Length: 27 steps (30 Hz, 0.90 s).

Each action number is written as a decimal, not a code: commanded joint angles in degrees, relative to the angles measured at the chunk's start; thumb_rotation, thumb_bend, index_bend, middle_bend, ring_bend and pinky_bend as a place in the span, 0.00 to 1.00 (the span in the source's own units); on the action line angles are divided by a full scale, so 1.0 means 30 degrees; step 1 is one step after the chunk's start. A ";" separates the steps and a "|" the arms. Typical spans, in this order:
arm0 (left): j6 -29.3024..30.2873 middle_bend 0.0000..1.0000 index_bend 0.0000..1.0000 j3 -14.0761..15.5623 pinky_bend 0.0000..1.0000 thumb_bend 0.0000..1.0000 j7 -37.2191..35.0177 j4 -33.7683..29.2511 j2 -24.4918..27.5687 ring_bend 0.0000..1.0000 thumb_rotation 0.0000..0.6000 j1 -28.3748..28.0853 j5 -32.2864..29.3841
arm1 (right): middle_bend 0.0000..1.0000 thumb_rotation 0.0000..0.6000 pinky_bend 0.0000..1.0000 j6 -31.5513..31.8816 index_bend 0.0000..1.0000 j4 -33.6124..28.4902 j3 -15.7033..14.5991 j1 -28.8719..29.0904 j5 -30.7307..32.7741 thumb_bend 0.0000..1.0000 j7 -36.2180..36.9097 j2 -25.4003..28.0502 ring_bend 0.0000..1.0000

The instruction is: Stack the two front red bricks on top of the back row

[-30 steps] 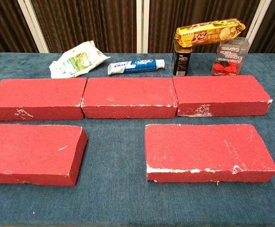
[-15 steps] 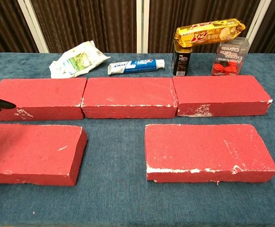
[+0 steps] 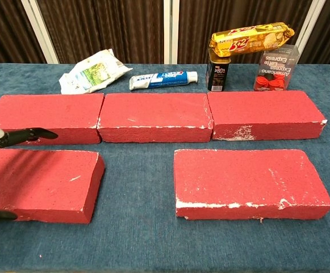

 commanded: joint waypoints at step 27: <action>-0.2089 0.00 0.00 -0.0055 0.00 0.00 0.2395 0.0436 0.0360 0.00 1.00 -0.2592 -0.4675 | 0.00 1.00 0.00 -0.0239 0.00 0.0262 0.0054 0.0018 0.0433 0.00 0.0277 -0.0062 0.00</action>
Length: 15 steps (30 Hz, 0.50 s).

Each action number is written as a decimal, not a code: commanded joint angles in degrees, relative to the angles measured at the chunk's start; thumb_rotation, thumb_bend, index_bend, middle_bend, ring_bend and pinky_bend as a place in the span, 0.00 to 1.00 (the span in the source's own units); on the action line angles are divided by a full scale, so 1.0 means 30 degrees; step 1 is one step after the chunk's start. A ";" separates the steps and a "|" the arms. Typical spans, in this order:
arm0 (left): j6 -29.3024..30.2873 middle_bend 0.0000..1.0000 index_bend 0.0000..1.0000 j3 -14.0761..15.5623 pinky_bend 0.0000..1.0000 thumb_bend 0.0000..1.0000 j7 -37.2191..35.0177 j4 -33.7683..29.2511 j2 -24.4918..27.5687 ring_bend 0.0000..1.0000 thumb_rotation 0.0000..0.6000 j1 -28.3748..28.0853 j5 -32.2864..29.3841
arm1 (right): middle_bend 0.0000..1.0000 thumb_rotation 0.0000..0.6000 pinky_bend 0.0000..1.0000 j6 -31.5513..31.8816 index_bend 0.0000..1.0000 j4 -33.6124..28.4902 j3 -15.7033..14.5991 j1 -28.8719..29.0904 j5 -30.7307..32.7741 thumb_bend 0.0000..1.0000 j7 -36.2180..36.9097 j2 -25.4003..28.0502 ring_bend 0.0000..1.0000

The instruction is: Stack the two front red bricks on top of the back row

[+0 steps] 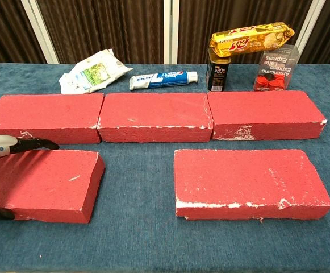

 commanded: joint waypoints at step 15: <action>0.0298 0.00 0.00 0.0547 0.00 0.00 0.0632 0.0050 -0.0164 0.00 1.00 -0.0631 -0.0721 | 0.00 1.00 0.00 -0.0066 0.00 0.0254 0.0178 -0.0027 0.0441 0.00 0.0232 -0.0152 0.00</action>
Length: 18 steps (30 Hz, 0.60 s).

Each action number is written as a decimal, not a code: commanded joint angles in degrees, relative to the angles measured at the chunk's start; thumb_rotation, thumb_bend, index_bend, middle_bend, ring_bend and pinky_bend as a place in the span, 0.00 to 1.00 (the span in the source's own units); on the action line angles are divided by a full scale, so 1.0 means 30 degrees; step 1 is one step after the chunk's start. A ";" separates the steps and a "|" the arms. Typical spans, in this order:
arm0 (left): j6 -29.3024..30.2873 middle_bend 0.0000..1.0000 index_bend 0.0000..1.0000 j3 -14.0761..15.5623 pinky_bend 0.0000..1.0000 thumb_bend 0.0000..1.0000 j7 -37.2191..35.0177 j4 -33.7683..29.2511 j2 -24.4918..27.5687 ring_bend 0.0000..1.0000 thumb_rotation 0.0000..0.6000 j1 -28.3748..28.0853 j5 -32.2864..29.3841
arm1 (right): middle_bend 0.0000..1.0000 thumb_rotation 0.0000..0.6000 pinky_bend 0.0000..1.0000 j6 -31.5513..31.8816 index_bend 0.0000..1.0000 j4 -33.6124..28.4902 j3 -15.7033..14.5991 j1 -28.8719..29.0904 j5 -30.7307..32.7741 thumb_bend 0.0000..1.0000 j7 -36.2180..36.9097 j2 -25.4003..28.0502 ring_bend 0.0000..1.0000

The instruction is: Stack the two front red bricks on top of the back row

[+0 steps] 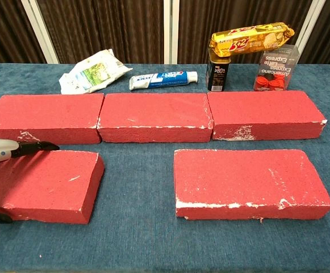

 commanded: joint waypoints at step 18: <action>0.1323 0.06 0.10 0.0272 0.14 0.17 0.0333 0.0054 -0.0397 0.05 1.00 0.0024 0.0288 | 0.00 1.00 0.00 -0.0214 0.00 0.0071 0.0027 0.0008 0.0270 0.00 -0.0051 -0.0141 0.00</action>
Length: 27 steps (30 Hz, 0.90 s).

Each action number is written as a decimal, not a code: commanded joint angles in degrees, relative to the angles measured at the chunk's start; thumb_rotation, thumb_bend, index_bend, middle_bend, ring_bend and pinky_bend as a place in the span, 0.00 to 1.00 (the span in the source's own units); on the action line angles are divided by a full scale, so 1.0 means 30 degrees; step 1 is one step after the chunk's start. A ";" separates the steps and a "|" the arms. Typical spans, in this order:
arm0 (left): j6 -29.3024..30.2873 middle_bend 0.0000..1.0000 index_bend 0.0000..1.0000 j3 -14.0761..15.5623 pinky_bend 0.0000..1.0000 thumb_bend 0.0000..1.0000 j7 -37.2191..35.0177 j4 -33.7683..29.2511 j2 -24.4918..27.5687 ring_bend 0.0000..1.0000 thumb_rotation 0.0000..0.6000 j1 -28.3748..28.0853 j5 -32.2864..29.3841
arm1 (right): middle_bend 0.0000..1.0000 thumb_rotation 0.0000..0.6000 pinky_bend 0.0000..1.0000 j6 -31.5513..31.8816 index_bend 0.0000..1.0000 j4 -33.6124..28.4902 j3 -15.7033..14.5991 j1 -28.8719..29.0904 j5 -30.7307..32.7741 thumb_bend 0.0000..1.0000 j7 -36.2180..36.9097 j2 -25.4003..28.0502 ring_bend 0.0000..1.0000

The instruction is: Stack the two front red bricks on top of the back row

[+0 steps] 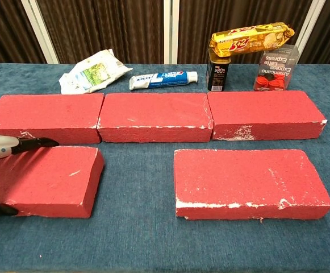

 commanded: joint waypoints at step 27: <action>-0.2659 0.06 0.06 -0.4513 0.14 0.17 -0.0583 -0.1129 0.2935 0.04 1.00 -0.5291 -0.4437 | 0.00 1.00 0.00 0.0593 0.00 -0.0709 0.0398 -0.0125 -0.0013 0.00 0.0116 0.0657 0.00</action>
